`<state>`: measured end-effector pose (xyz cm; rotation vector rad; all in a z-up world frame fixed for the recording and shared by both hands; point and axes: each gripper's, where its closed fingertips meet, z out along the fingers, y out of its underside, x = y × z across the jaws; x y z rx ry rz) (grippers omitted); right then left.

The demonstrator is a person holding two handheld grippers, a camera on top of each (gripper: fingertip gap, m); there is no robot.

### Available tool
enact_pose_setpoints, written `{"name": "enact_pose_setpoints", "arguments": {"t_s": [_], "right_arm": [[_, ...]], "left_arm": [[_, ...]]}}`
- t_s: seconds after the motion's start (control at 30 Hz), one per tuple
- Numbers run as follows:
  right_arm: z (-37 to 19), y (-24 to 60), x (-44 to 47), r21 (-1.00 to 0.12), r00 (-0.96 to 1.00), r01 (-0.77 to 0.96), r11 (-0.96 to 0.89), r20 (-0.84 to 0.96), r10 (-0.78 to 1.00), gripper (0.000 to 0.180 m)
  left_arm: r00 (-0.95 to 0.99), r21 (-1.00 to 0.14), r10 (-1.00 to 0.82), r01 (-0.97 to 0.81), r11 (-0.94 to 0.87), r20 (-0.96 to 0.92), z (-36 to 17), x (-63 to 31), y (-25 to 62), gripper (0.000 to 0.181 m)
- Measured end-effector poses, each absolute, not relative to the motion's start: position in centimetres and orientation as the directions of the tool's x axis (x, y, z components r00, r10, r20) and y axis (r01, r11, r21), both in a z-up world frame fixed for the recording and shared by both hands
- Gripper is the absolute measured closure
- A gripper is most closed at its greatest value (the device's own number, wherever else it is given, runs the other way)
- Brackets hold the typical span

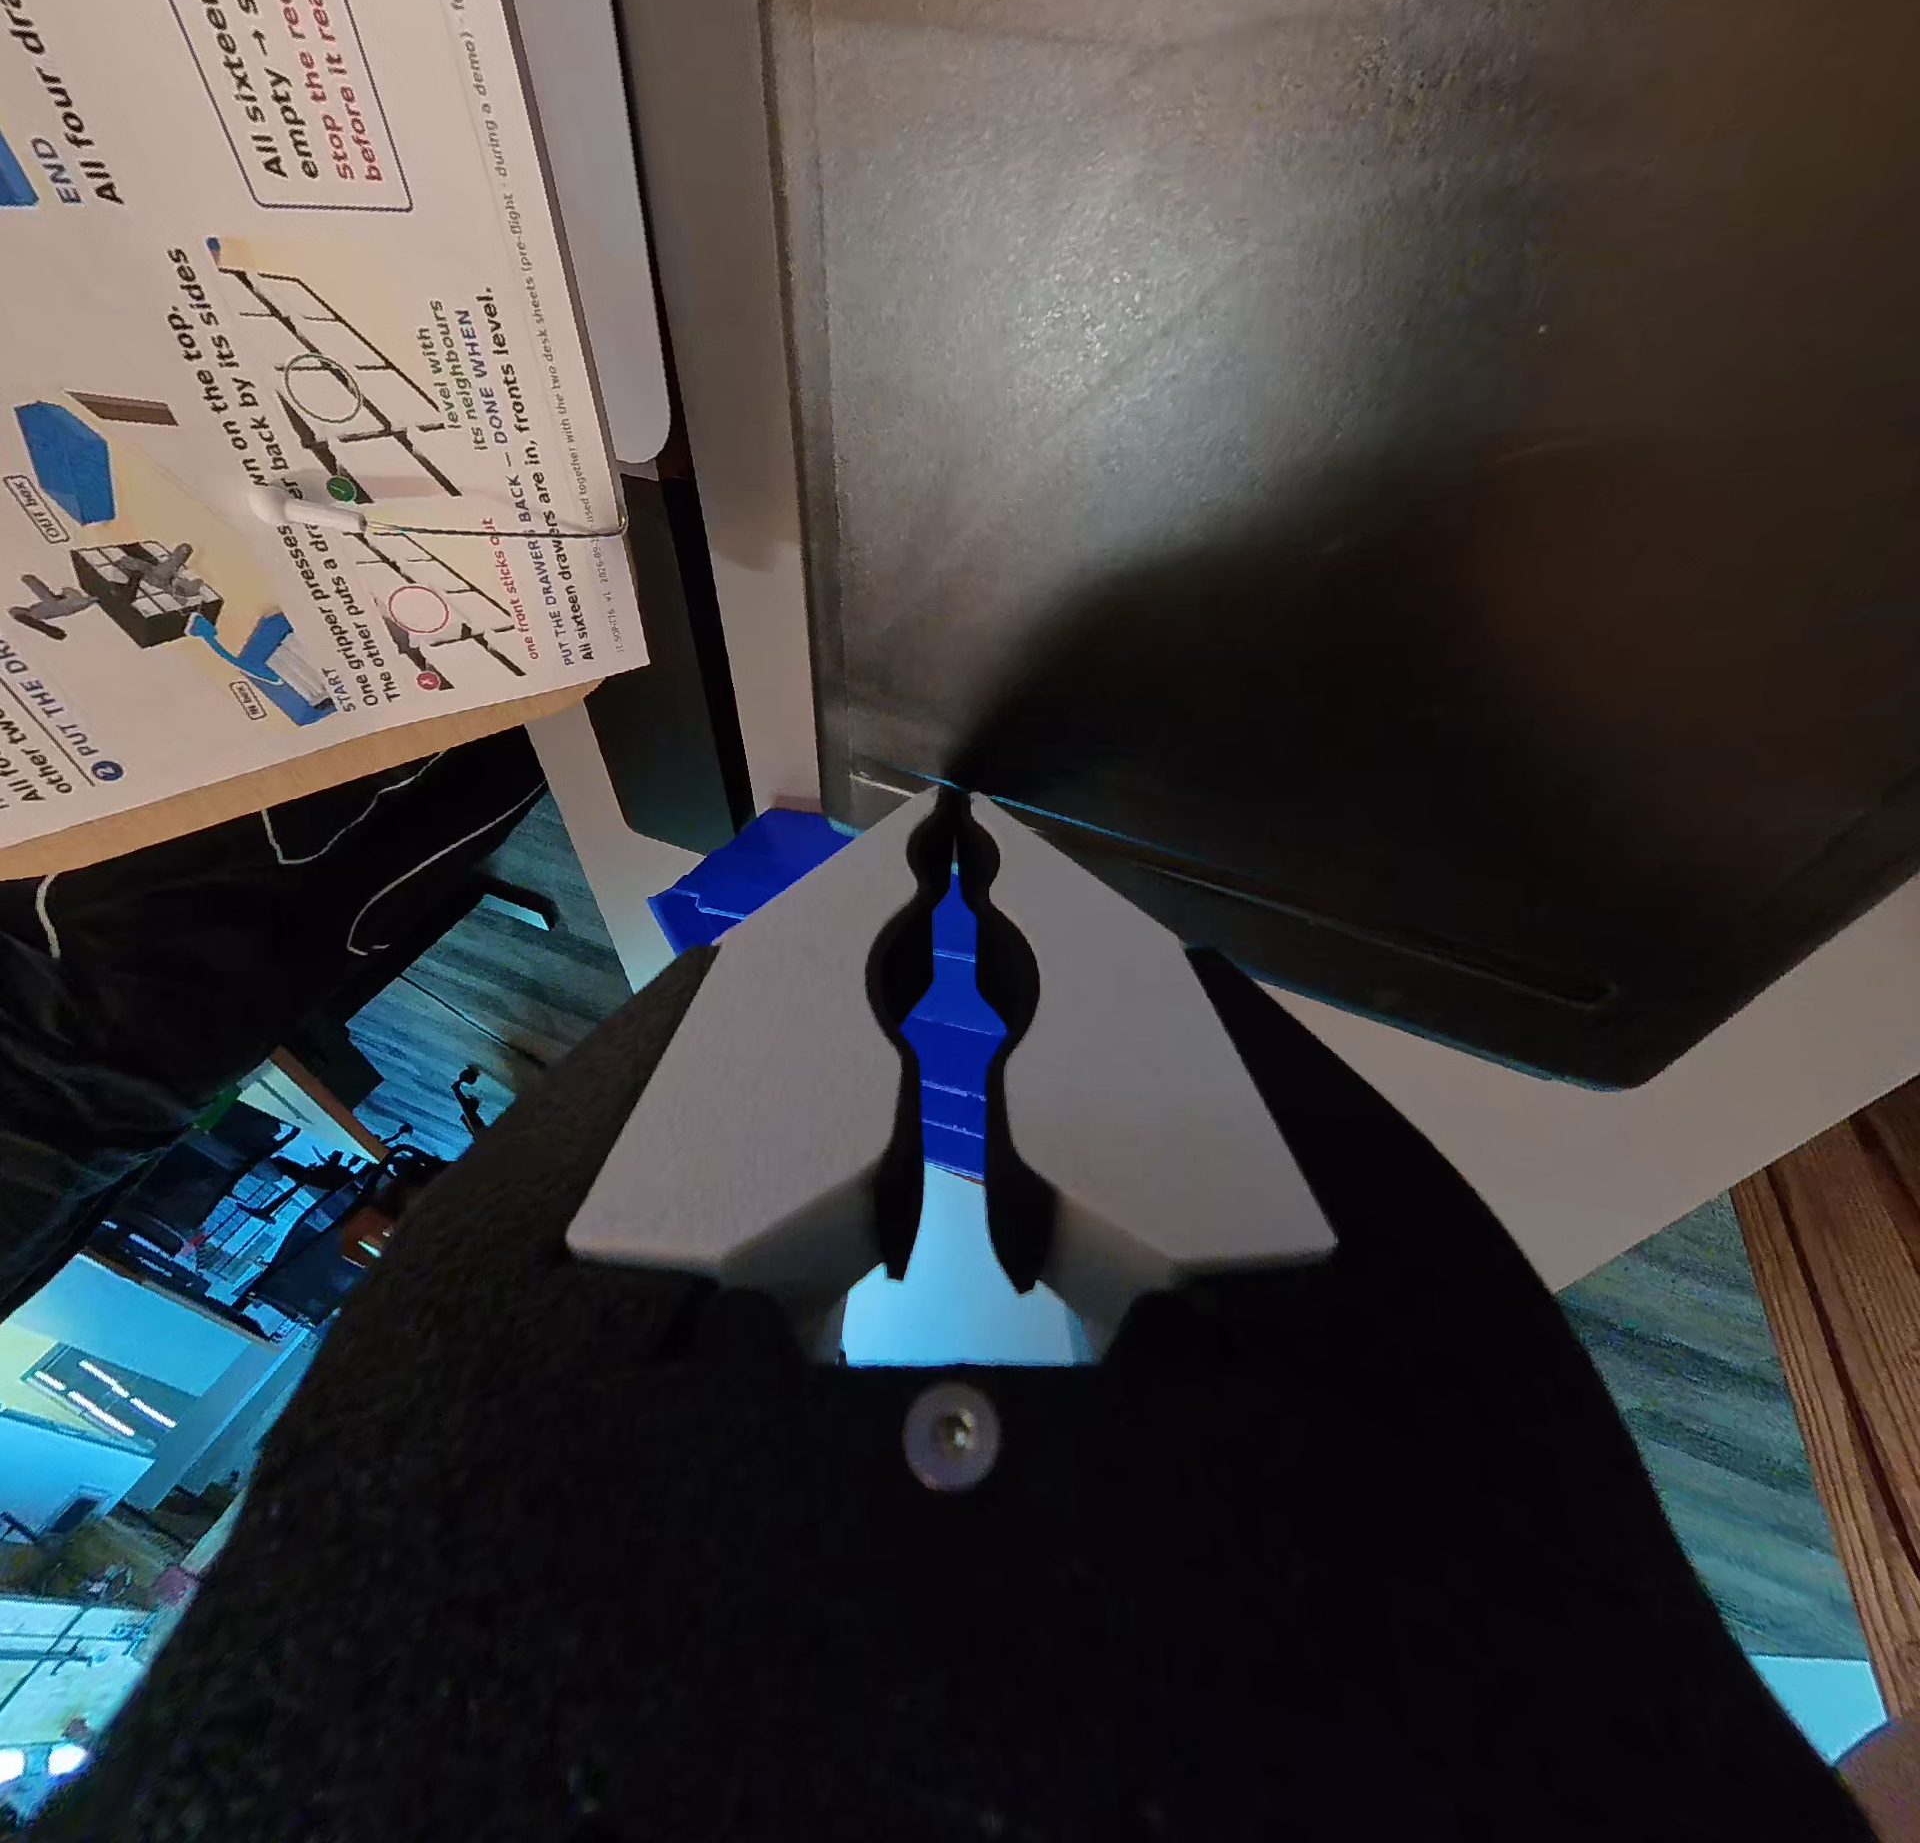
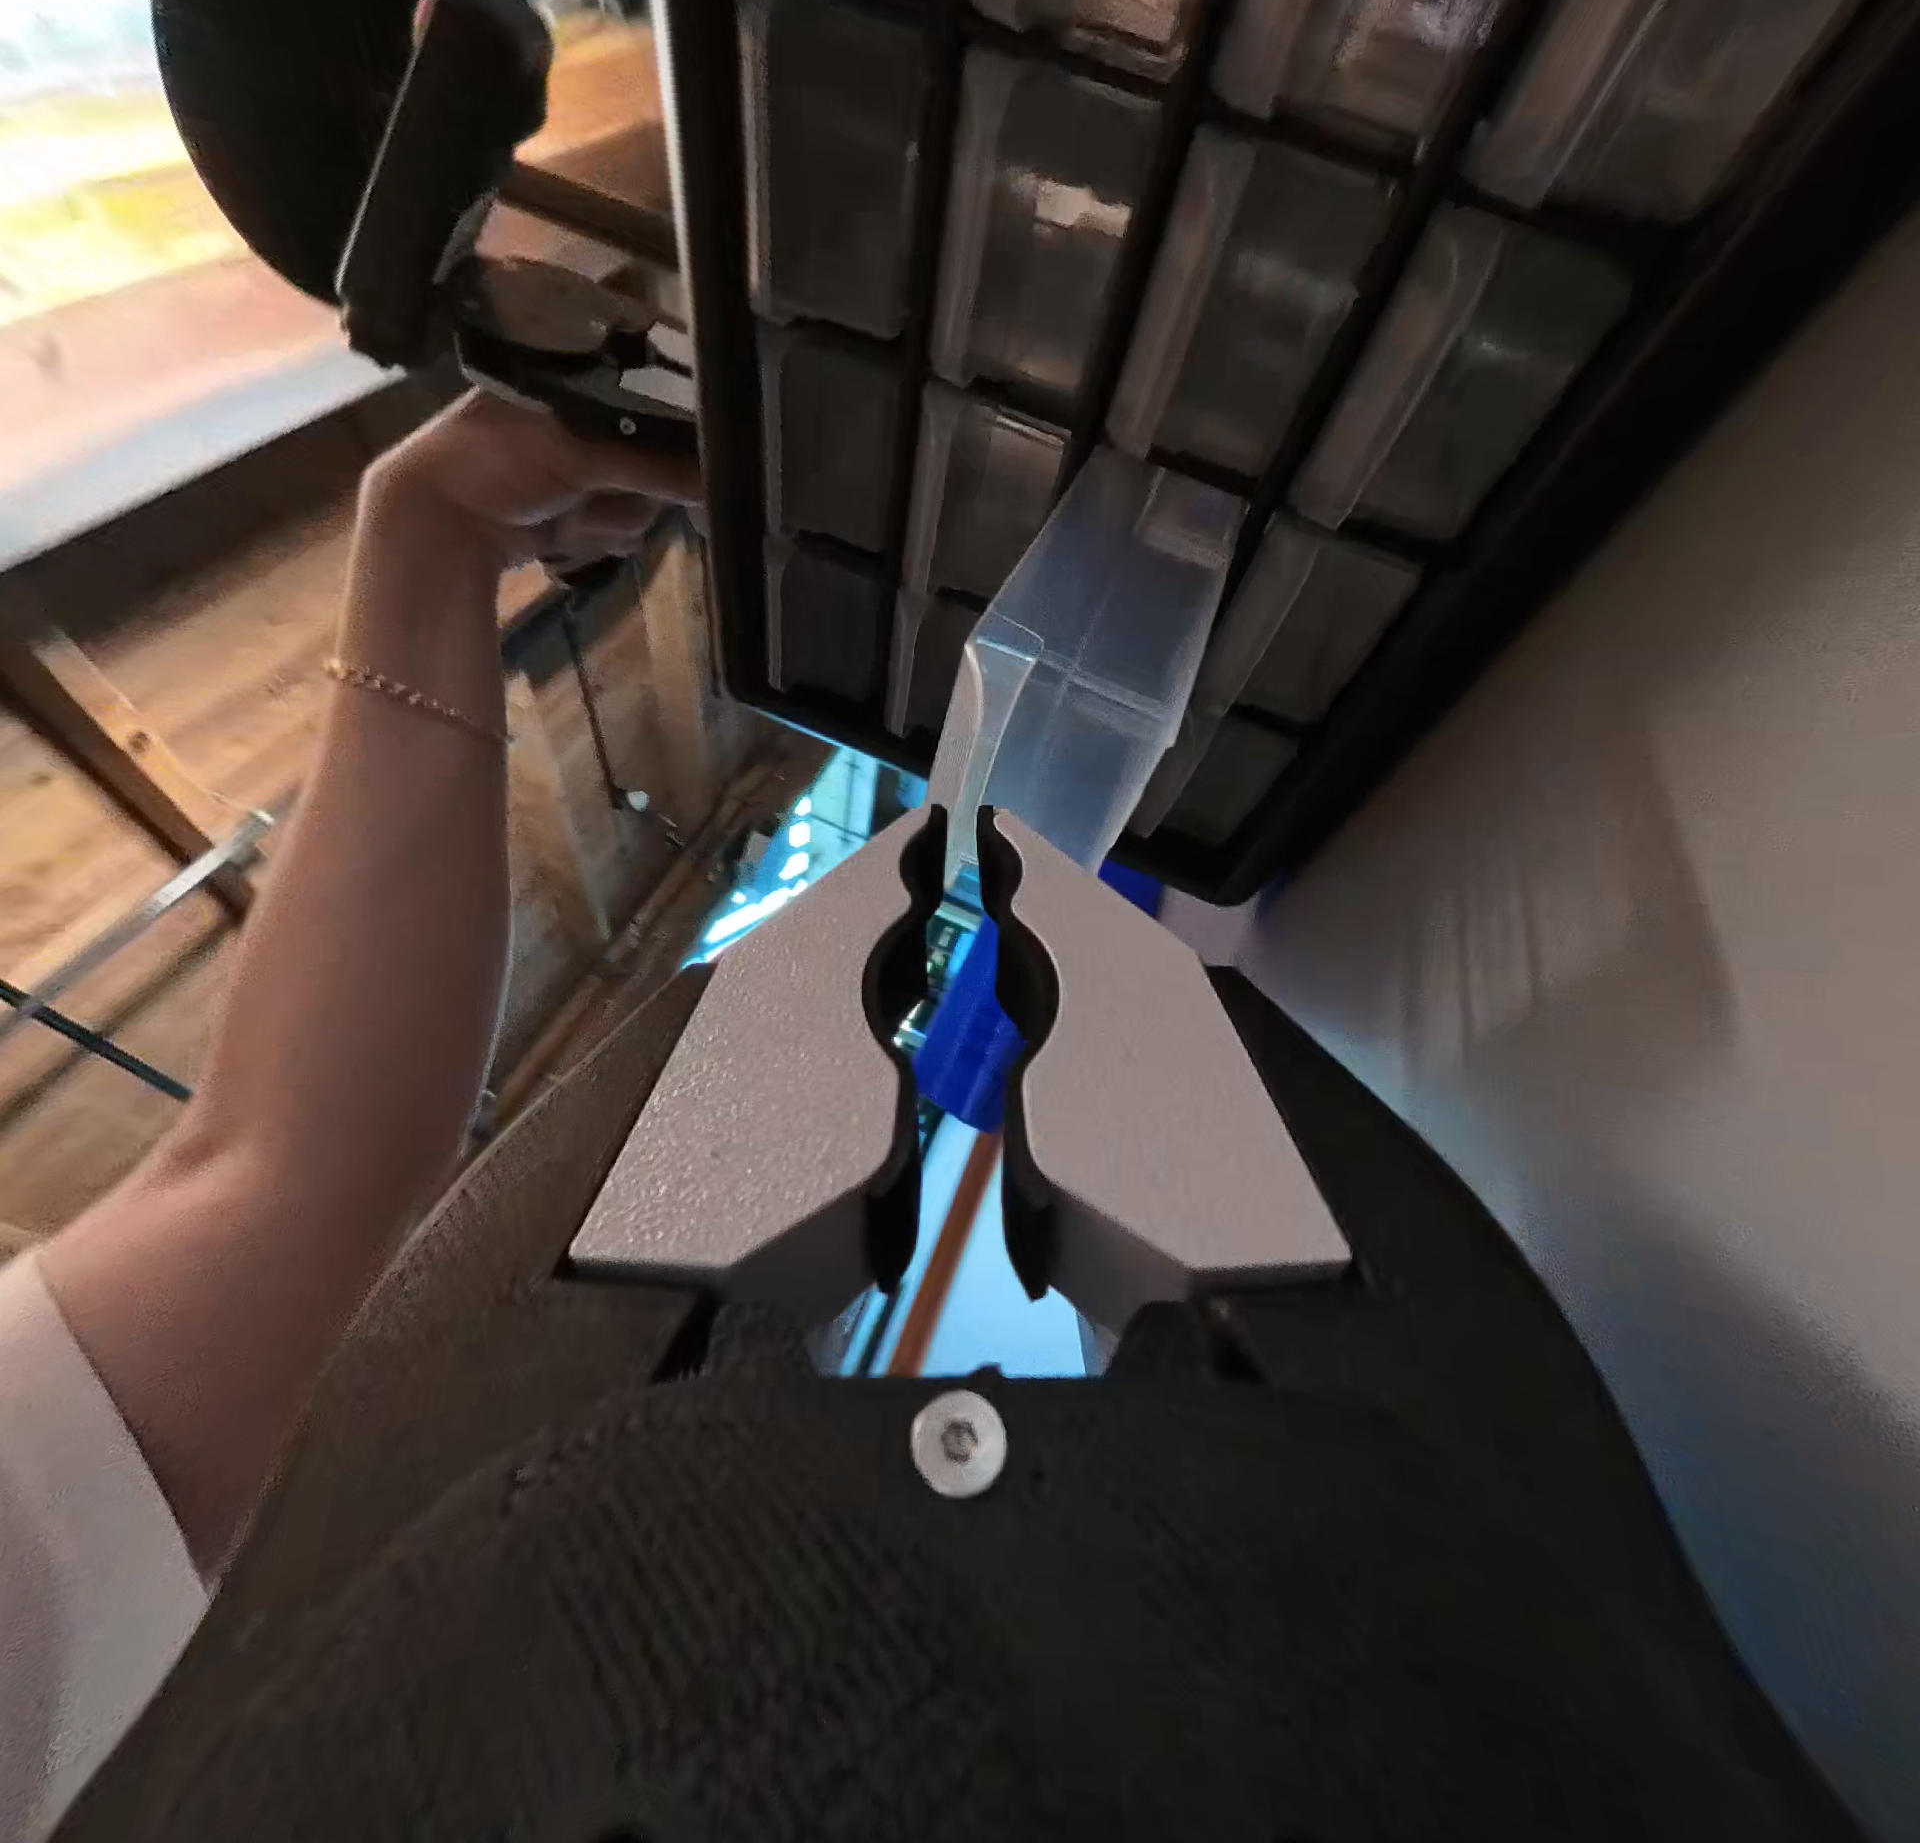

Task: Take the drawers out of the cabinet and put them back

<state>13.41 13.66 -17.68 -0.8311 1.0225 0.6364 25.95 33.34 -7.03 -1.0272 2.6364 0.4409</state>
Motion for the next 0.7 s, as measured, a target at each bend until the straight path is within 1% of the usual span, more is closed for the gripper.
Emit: {"name": "enact_pose_setpoints", "arguments": {"t_s": [0.07,0.13,0.27,0.33,0.4,0.43,0.5,0.53,0.57,0.63,0.7], "right_arm": [[-17.6,13.0,13.3,-0.378,0.452,-0.762,0.525,-0.892,0.013,0.178],[-17.4,12.8,13.1,-0.447,0.499,-0.75,0.488,-0.866,-0.025,0.172],[-17.2,12.9,12.6,-0.623,0.628,-0.691,0.367,-0.769,-0.122,0.146],[-16.8,12.9,12.7,-0.759,0.737,-0.584,0.287,-0.645,-0.204,0.147],[-16.5,13.3,12.6,-0.842,0.806,-0.503,0.193,-0.538,-0.247,0.148],[-16.6,13.6,12.3,-0.865,0.828,-0.48,0.145,-0.501,-0.252,0.147],[-17.0,14.1,12.3,-0.891,0.842,-0.441,0.108,-0.452,-0.295,0.134],[-17.5,14.2,12.3,-0.89,0.833,-0.446,0.096,-0.452,-0.32,0.131],[-18.2,14.2,12.4,-0.881,0.815,-0.464,0.094,-0.466,-0.344,0.123],[-19.1,14.3,12.2,-0.855,0.786,-0.509,0.099,-0.509,-0.351,0.113],[-19.3,14.0,12.2,-0.851,0.784,-0.515,0.097,-0.514,-0.347,0.113]], "left_arm": [[-0.708,0.181,-0.607,-0.692,0.699,-0.361,-7.0,26.0,33.3,0.181],[-0.708,0.19,-0.607,-0.693,0.695,-0.362,-7.0,26.0,33.3,0.181],[-0.713,0.22,-0.595,-0.69,0.69,-0.371,-7.0,25.9,33.4,0.181],[-0.716,0.232,-0.588,-0.687,0.689,-0.376,-7.0,25.9,33.4,0.181],[-0.717,0.238,-0.587,-0.687,0.687,-0.377,-7.0,25.9,33.4,0.181],[-0.716,0.239,-0.587,-0.688,0.685,-0.378,-7.0,25.9,33.4,0.181],[-0.717,0.241,-0.585,-0.687,0.685,-0.379,-7.0,25.9,33.4,0.181],[-0.717,0.241,-0.584,-0.687,0.686,-0.381,-7.0,25.9,33.4,0.181],[-0.716,0.239,-0.584,-0.687,0.686,-0.382,-7.0,25.9,33.4,0.181],[-0.715,0.233,-0.584,-0.687,0.688,-0.383,-7.0,25.9,33.4,0.181],[-0.714,0.225,-0.587,-0.687,0.691,-0.382,-7.0,25.9,33.4,0.181]]}}
